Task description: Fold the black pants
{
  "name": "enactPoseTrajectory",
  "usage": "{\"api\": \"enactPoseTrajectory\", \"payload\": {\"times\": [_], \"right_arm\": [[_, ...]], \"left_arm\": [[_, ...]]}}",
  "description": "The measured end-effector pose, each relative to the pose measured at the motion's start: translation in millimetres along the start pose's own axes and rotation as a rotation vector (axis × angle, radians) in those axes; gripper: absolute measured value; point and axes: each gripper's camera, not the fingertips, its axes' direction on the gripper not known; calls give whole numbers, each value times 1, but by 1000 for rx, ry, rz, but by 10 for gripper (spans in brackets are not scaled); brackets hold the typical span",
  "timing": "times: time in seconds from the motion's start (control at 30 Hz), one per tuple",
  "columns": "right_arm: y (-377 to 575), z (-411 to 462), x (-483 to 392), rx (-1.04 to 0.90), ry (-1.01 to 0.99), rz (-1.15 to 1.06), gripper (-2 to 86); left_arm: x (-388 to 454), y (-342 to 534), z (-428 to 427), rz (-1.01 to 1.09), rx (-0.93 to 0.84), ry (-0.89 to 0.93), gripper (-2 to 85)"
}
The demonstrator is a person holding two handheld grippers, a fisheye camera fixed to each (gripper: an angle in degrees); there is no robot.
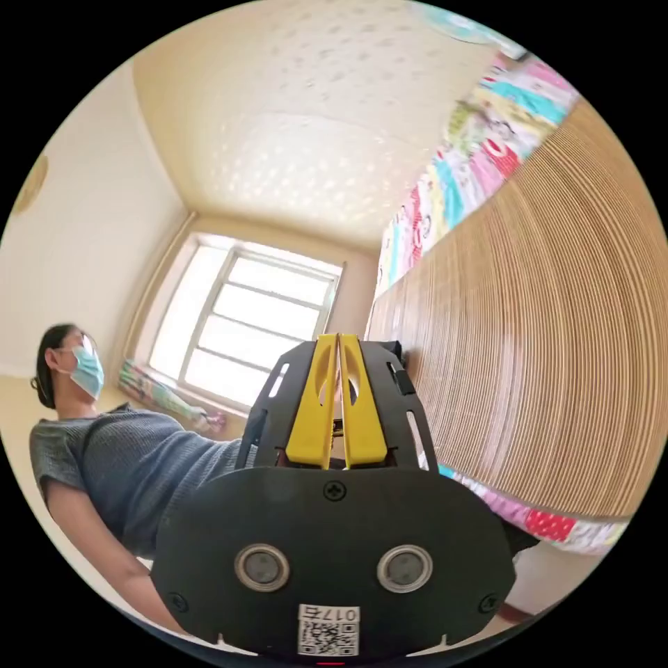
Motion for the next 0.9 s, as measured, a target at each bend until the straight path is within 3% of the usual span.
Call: {"api": "enactPoseTrajectory", "payload": {"times": [0.17,0.3,0.37,0.53,0.63,0.83,0.9], "right_arm": [[14,32,-161,142,489,-338,4],[54,58,-262,338,750,-591,4],[71,64,-287,420,733,-648,4],[100,74,-301,459,308,-633,4],[122,92,-300,458,192,-595,4],[153,140,-320,320,331,-517,4],[157,154,-327,264,374,-492,4]], "left_arm": [[-50,-16,-76,-73,173,-117,8],[-95,-17,-153,-174,454,33,3],[-104,-22,-177,-174,500,-13,7],[-119,-54,-219,-22,451,-92,48],[-122,-72,-241,91,423,-166,82],[-146,-120,-219,273,119,-203,99],[-152,-120,-218,310,107,-108,23]]}}
